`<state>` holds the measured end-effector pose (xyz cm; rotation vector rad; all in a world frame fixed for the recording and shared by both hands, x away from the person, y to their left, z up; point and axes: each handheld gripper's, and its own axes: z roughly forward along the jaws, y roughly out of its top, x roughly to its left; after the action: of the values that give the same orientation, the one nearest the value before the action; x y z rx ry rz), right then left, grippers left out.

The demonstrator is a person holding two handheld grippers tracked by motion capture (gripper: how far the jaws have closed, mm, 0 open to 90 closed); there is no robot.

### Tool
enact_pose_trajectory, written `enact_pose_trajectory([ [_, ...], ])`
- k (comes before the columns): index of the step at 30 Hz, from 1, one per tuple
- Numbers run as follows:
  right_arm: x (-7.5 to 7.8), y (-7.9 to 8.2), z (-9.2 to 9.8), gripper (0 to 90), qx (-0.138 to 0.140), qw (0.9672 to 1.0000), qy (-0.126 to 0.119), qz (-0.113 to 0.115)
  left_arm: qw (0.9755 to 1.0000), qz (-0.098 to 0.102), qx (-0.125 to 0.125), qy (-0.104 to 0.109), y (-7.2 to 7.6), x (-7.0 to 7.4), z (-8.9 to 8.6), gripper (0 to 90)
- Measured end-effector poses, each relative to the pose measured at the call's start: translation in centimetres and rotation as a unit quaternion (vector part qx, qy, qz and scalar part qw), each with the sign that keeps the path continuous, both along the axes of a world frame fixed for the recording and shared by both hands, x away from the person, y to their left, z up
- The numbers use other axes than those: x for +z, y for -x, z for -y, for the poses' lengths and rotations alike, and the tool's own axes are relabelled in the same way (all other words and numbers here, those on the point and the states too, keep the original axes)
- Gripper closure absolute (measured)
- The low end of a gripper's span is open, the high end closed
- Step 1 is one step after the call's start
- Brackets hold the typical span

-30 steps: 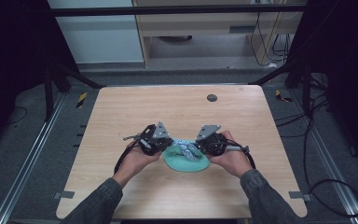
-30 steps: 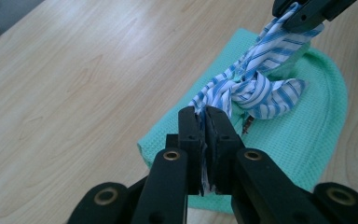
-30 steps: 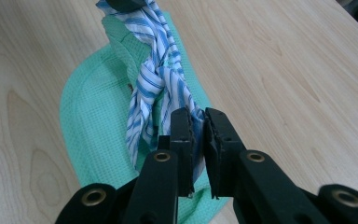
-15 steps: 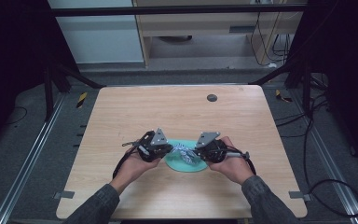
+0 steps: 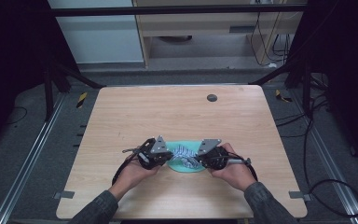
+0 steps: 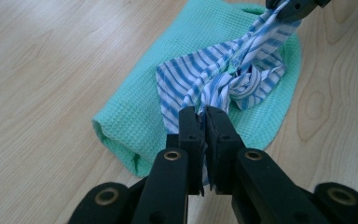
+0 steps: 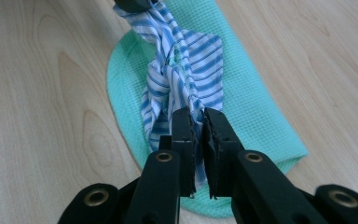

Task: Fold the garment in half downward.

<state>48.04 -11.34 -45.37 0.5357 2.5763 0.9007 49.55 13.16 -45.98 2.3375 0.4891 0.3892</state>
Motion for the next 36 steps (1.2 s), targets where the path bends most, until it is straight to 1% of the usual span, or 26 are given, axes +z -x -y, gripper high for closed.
enact_pose_trajectory([
  [4,-0.2,0.3,0.1,83.4,0.003,1.0000,0.001,0.000,1.0000,-0.001,-0.002,0.002,0.2,-0.1,0.0,85.8],
  [6,-0.3,0.5,0.1,83.6,0.006,1.0000,0.003,-0.002,1.0000,-0.001,-0.005,-0.002,0.3,-0.2,-0.1,85.8],
  [9,-0.4,0.7,0.0,83.7,0.005,1.0000,0.003,-0.003,1.0000,-0.004,-0.004,0.001,0.5,-0.4,-0.1,85.8],
  [12,-0.5,0.9,-0.1,83.9,0.008,1.0000,0.004,-0.004,1.0000,-0.005,-0.007,-0.002,0.7,-0.6,-0.2,85.6],
  [16,-0.6,1.1,-0.1,84.0,0.014,0.9999,0.005,-0.004,1.0000,-0.005,-0.004,0.005,1.0,-0.6,-0.4,84.4],
  [23,-0.7,1.4,-0.2,83.9,0.017,0.9998,0.005,-0.006,1.0000,-0.004,-0.007,0.003,1.3,-0.7,-0.6,83.8],
  [24,-0.7,1.4,-0.2,84.0,0.018,0.9998,0.005,-0.006,1.0000,-0.004,-0.006,0.005,1.4,-0.7,-0.6,82.3],
  [25,-0.7,1.5,-0.2,84.0,0.018,0.9998,0.005,-0.007,1.0000,0.002,-0.003,0.005,1.5,-0.7,-0.7,79.5],
  [26,-0.7,1.5,-0.2,84.0,0.018,0.9998,0.005,-0.007,1.0000,0.002,-0.003,0.005,1.5,-0.7,-0.7,76.1],
  [27,-0.7,1.5,-0.1,84.0,0.020,0.9998,0.006,-0.007,1.0000,0.006,0.002,0.007,1.6,-0.8,-0.7,76.1],
  [28,-0.7,1.5,-0.2,84.0,0.020,0.9998,0.005,-0.007,0.9999,0.008,0.007,0.008,1.6,-0.7,-0.8,70.0],
  [29,-0.7,1.5,-0.2,84.0,0.021,0.9997,0.005,-0.008,0.9997,0.013,0.015,0.010,1.5,-0.8,-0.8,67.3],
  [30,-0.7,1.5,-0.2,84.0,0.021,0.9997,0.005,-0.008,0.9997,0.013,0.015,0.010,1.5,-0.8,-0.8,63.1],
  [31,-0.7,1.5,-0.2,84.0,0.023,0.9997,0.006,-0.008,0.9996,0.016,0.022,0.010,1.5,-0.8,-0.9,63.1],
  [32,-0.7,1.5,-0.2,84.0,0.023,0.9997,0.006,-0.008,0.9993,0.015,0.028,0.018,1.4,-0.8,-0.8,59.4],
  [34,-0.7,1.6,-0.3,83.9,0.025,0.9996,0.007,-0.008,0.9993,0.012,0.029,0.020,1.3,-0.9,-0.8,56.2],
  [36,-0.7,1.6,-0.3,84.0,0.026,0.9996,0.007,-0.009,0.9998,0.005,0.018,0.012,1.2,-1.0,-0.7,55.8],
])
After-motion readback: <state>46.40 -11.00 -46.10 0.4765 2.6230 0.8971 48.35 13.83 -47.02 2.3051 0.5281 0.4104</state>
